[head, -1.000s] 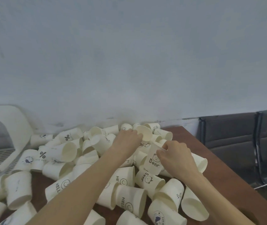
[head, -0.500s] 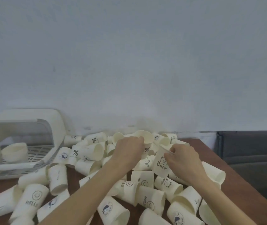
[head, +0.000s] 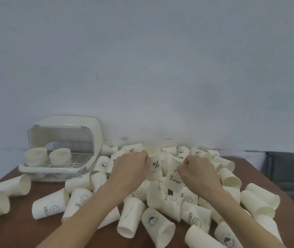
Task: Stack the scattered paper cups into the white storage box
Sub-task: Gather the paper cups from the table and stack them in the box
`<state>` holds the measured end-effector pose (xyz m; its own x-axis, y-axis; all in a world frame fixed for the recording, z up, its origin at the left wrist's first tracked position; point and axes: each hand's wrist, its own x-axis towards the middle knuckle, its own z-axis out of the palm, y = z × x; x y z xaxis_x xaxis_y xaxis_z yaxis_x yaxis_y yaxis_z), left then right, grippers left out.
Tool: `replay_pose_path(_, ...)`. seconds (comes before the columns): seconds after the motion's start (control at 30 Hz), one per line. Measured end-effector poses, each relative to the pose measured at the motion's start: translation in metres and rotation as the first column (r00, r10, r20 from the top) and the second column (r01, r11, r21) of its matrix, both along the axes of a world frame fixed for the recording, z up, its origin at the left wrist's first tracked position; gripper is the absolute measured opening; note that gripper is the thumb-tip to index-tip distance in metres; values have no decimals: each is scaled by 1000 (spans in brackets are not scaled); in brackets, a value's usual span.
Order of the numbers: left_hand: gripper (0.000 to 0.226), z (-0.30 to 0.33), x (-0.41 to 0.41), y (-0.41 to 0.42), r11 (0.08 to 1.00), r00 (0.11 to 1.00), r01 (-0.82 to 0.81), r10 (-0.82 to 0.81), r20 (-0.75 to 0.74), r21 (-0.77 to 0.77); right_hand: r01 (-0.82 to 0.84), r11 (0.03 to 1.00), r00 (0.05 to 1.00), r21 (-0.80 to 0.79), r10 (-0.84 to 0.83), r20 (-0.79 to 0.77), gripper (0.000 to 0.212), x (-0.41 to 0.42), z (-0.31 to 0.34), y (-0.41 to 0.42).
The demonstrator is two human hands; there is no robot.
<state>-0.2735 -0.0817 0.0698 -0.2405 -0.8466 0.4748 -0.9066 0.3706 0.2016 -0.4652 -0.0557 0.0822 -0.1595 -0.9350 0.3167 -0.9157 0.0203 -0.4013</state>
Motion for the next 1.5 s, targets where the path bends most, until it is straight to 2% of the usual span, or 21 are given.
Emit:
replay_pose_path(0.3,29,-10,72,10,998,995,-64,62,-84,-22,-110,993,994,-35,109,-31,21,61,0,-5)
replay_pose_path(0.6,28,-15,127,13,993,990,-118,115,-80,-27,-154,987,987,-47,152,-61,19,113,1,-12)
replay_pose_path(0.87,26,-20,179,20,984,977,-179,176,-119,-12,-250,964,968,-91,250,-16,18,169,0,-21)
replay_pose_path(1.17,28,-27,234,21,966,962,-256,257,-91,13,-329,942,944,-69,326,-51,19,225,-12,-35)
replay_pose_path(1.5,25,-30,291,12,951,948,-310,308,-80,-8,-363,926,931,-102,364,-5,17,280,-20,-53)
